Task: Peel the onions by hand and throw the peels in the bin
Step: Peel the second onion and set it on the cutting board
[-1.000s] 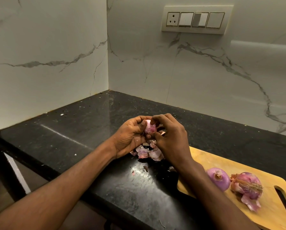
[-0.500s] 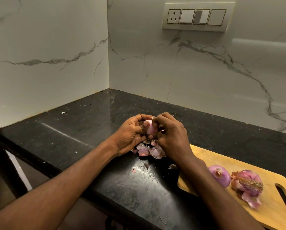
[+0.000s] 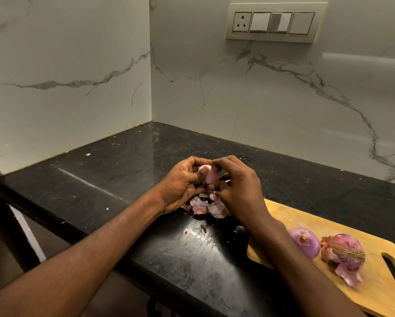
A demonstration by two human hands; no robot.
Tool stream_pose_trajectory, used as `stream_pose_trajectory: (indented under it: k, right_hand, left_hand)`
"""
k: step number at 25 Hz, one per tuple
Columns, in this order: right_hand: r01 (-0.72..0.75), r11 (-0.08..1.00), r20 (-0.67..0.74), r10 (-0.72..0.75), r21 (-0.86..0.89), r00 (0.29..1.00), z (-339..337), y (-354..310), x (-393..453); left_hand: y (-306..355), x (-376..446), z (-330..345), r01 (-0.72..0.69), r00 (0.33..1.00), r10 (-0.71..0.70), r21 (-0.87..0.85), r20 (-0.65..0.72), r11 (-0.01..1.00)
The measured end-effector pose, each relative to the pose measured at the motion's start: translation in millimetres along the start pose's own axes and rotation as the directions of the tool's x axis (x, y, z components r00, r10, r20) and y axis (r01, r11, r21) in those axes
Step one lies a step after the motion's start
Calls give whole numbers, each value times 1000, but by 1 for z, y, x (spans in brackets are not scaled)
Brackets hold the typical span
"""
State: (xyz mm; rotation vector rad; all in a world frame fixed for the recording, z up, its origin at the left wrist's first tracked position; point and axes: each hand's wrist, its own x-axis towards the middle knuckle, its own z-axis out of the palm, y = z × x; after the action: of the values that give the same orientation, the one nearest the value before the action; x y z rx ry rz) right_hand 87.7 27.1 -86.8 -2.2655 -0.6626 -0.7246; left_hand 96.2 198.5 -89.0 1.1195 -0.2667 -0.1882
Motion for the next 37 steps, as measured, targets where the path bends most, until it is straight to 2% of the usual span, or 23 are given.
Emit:
stream_pose_trajectory:
  k: [7,17,22,32,35,37]
  right_hand:
    - [1,997,69,4,-74,998,-2,-3,2]
    - [39,999,-98,-38,16,995,-4,-7,1]
    - [-29,1000,-83,28,-12,996,-5,-13,4]
    - [-1,997,-65,-4,-82,998,-3,-13,3]
    - [5,998,-13,-6,-61,1000,-3,-14,0]
    - [-11,999,-30,10,-50,1000,-2,-13,-1]
  left_hand:
    - [-3,2,-3,11,1000,-11,54,2,998]
    - [0,1,1,0,995,-2,-22,-99,1000]
    - [1,0,3,5,995,-4,5,-100,1000]
    - [1,2,4,-4,994,4,1,-112,1000]
    - [0,2,2,13,998,-12,18,-60,1000]
    - [-2,2,3,27,1000,-27,25,-13,999]
